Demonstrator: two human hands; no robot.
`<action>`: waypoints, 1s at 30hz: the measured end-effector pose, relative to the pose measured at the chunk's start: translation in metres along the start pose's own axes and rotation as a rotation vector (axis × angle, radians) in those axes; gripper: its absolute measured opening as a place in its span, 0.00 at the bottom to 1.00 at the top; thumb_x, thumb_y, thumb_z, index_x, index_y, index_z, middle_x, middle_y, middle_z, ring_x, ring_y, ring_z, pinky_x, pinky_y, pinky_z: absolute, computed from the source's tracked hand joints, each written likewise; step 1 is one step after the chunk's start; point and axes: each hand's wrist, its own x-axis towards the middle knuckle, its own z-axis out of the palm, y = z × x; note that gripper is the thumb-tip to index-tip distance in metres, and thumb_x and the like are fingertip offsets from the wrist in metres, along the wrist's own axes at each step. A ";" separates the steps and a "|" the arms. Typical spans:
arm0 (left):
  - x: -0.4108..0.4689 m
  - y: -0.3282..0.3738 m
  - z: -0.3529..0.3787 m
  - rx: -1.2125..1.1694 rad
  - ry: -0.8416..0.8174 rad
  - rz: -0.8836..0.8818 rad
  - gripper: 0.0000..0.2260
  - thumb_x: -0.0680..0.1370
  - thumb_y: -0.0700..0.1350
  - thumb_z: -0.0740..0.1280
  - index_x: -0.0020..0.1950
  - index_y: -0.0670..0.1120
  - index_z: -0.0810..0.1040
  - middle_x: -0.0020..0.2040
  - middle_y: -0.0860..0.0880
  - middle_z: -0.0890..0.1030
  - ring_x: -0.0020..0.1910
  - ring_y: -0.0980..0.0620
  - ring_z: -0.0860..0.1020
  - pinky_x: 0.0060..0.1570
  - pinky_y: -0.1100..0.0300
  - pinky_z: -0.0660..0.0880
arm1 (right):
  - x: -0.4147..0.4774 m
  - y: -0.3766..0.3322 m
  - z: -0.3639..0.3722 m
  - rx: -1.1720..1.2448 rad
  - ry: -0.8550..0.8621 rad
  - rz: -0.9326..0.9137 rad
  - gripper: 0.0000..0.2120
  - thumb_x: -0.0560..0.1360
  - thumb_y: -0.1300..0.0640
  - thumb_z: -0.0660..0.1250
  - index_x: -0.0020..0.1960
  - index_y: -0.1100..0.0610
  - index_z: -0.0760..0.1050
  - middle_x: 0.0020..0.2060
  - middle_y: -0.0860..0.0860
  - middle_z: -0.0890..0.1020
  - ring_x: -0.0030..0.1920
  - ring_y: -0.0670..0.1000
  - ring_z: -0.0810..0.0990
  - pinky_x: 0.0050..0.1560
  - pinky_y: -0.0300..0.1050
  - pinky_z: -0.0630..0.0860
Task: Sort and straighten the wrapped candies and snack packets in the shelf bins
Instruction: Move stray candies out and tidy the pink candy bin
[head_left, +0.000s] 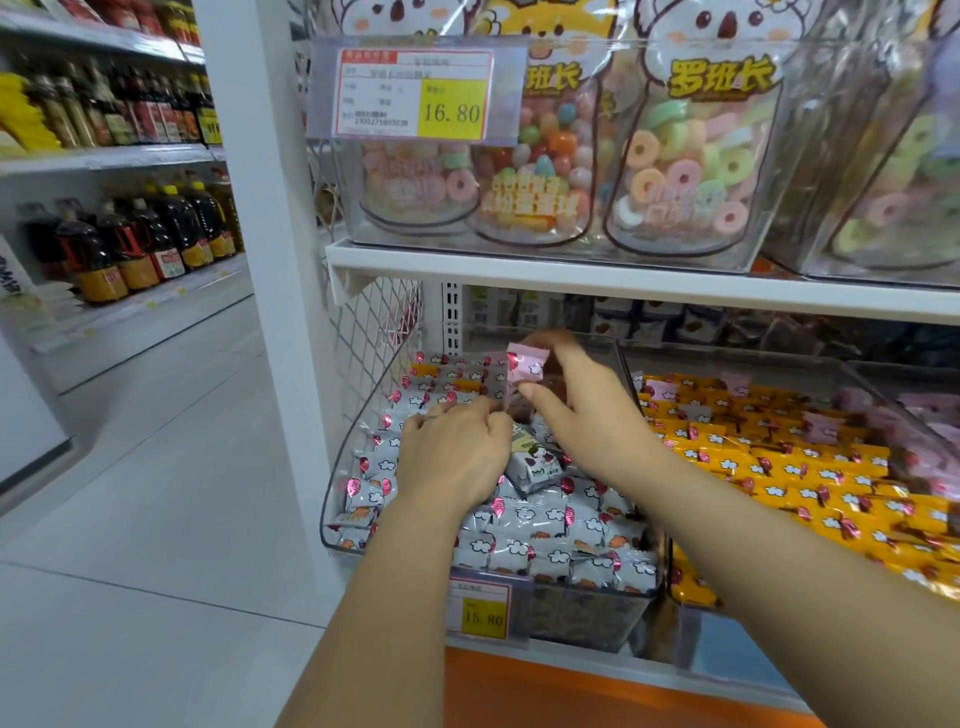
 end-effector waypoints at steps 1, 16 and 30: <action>-0.001 0.001 0.000 -0.011 0.024 -0.001 0.18 0.79 0.49 0.50 0.66 0.52 0.72 0.64 0.48 0.76 0.63 0.49 0.69 0.63 0.50 0.60 | -0.006 -0.001 -0.005 0.014 -0.001 -0.012 0.15 0.78 0.59 0.63 0.64 0.51 0.66 0.47 0.43 0.77 0.41 0.38 0.75 0.38 0.26 0.69; -0.079 0.129 -0.016 -0.409 0.093 0.471 0.18 0.78 0.39 0.62 0.66 0.52 0.72 0.63 0.56 0.75 0.60 0.60 0.72 0.59 0.67 0.68 | -0.123 0.011 -0.143 0.032 0.178 -0.025 0.14 0.75 0.60 0.67 0.57 0.50 0.69 0.48 0.38 0.78 0.50 0.37 0.76 0.50 0.32 0.72; -0.114 0.288 0.047 -0.437 -0.110 0.771 0.21 0.76 0.39 0.66 0.68 0.51 0.71 0.63 0.54 0.74 0.61 0.62 0.70 0.54 0.81 0.61 | -0.225 0.084 -0.245 0.068 0.439 0.153 0.20 0.73 0.61 0.69 0.51 0.37 0.69 0.44 0.38 0.80 0.47 0.37 0.79 0.47 0.28 0.72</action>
